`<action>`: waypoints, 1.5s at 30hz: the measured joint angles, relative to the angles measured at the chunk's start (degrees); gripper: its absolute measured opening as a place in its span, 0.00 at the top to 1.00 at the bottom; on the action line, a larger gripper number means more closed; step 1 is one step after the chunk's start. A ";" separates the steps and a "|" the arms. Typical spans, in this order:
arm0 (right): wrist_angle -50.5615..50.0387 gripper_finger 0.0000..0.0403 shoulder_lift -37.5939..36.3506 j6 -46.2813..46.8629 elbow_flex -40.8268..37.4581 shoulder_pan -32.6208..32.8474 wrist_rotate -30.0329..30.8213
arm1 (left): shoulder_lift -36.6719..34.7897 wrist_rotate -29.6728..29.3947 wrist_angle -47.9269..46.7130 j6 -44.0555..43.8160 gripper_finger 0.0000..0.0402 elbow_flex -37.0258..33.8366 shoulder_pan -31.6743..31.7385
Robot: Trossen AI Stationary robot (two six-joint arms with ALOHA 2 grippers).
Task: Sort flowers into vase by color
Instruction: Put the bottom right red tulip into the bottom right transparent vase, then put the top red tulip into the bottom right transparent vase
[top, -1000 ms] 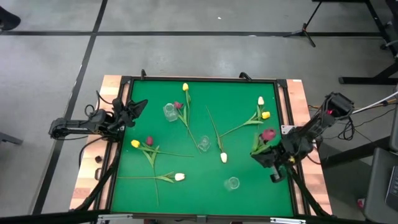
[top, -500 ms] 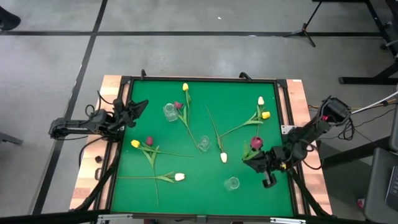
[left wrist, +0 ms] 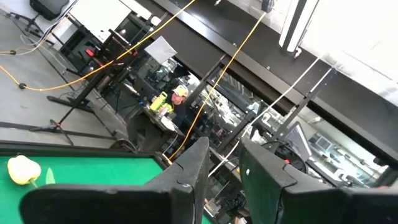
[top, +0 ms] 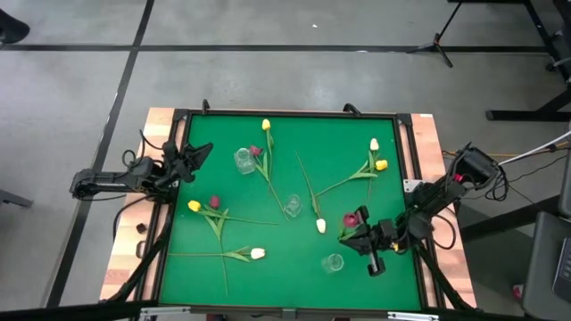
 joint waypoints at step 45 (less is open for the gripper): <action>-23.47 0.52 -15.27 -0.26 -0.02 0.00 5.22 | 0.02 -0.02 -0.67 -1.97 0.79 0.00 0.02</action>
